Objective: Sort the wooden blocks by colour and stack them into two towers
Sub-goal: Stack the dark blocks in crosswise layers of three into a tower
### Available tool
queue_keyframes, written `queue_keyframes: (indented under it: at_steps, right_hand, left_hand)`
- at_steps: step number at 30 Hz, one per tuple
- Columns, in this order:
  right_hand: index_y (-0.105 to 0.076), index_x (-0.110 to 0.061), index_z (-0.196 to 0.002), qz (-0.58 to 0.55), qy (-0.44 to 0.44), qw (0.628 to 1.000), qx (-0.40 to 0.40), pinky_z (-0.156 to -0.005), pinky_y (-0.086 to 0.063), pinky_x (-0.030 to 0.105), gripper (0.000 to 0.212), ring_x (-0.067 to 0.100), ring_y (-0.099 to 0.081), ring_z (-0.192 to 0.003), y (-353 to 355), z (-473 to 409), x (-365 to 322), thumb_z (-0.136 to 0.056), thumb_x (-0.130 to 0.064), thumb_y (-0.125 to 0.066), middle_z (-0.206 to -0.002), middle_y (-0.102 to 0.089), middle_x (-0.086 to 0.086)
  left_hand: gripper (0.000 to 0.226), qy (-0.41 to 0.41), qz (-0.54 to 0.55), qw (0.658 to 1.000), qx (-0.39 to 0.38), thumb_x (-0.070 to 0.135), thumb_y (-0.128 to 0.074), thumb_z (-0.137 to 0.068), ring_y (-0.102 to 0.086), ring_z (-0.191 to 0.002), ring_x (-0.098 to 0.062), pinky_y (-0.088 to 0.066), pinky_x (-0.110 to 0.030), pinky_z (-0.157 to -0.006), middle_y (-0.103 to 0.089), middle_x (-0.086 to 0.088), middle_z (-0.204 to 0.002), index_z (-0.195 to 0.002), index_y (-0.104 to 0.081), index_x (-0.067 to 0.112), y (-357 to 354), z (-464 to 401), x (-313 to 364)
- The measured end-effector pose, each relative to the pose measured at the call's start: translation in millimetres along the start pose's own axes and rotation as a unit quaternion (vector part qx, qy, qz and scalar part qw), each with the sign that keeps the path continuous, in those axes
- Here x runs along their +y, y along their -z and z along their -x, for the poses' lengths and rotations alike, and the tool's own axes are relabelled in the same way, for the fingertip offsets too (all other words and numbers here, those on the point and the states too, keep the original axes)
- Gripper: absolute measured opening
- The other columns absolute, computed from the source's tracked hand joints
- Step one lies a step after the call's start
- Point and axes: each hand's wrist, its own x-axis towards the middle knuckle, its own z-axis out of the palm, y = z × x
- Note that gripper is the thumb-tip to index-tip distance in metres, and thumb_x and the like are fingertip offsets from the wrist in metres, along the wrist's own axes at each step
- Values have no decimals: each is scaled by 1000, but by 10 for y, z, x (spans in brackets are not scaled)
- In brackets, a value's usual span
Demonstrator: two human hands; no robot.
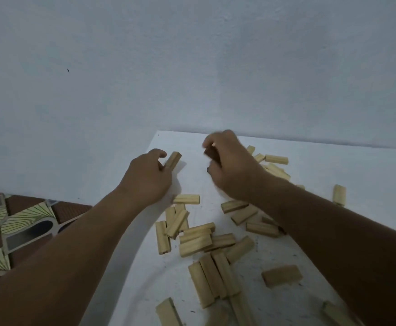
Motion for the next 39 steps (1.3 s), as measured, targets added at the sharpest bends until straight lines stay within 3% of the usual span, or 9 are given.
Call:
queue_keyframes:
  at_steps: [3,7,10,14,19,22,29,34,39]
  right_hand:
    - [-50,-24,-98,63,-97,993,31,-71,-53,32,30,8,-58,-79,98,-122,6,-75,-26,-71,-98,-43,-6]
    - [-49,-21,-102,174,-227,957,-55,-64,-47,30,54,17,-57,-81,20,-188,67,-64,-49,-75,-97,-55,-3]
    - [-48,-20,-98,103,-224,969,-15,-56,-40,28,43,13,-56,-73,-3,-125,83,-67,-37,-73,-84,-60,-6]
    - [-48,-26,-101,8,-192,981,39,-68,-50,32,45,12,-61,-81,164,96,-121,-67,-35,-76,-87,-58,-15]
    - [-49,-33,-97,-25,-165,986,8,-75,-59,42,41,10,-69,-87,550,785,-431,-69,-27,-78,-92,-65,-15]
    - [-48,-39,-97,-36,-181,983,-9,-74,-59,39,46,-2,-68,-71,738,1256,-563,-67,-28,-81,-95,-64,-21]
    - [-41,-43,-104,4,-210,973,-101,-72,-59,34,56,0,-68,-86,1112,2362,-786,-64,-32,-78,-108,-62,-25]
    - [-40,-44,-105,11,-208,969,-132,-77,-57,41,57,8,-65,-103,1073,2911,-736,-59,-35,-72,-106,-66,-14]
    - [-38,-50,-120,37,-174,979,-95,-75,-55,28,70,3,-61,-86,1027,3153,-670,-63,-53,-79,-103,-63,-19]
  left_hand:
    - [31,9,36,999,13,37,-48,-101,-53,-78,-3,-37,-16,-62,-62,8,-96,-127,-57,23,20,41,41]
    - [30,26,89,996,13,47,-45,-100,-54,-75,-3,-42,-18,-63,-55,14,-84,-120,-55,27,60,190,98]
    - [33,34,107,994,6,53,-44,-99,-61,-81,-11,-48,-25,-66,-62,7,-90,-118,-55,28,120,327,115]
    - [35,35,130,991,3,58,-42,-97,-66,-77,-16,-51,-27,-65,-68,1,-86,-111,-55,29,216,576,184]
    - [24,29,192,981,-18,56,-51,-93,-68,-72,-13,-50,-27,-59,-70,6,-84,-102,-59,35,233,1023,450]
    - [22,10,219,975,-32,56,-52,-91,-65,-68,-6,-45,-22,-58,-70,6,-79,-97,-61,36,173,1361,670]
    - [21,-14,233,971,-46,55,-54,-91,-65,-78,-8,-55,-33,-71,-69,10,-84,-96,-64,37,-170,2187,1012]
    - [21,-41,216,975,-33,56,-53,-93,-62,-71,2,-47,-17,-64,-65,11,-82,-105,-59,40,-412,2673,1124]
    - [18,-128,124,984,2,45,-54,-97,-59,-79,4,-45,-12,-63,-63,17,-84,-112,-62,38,-511,2971,1058]
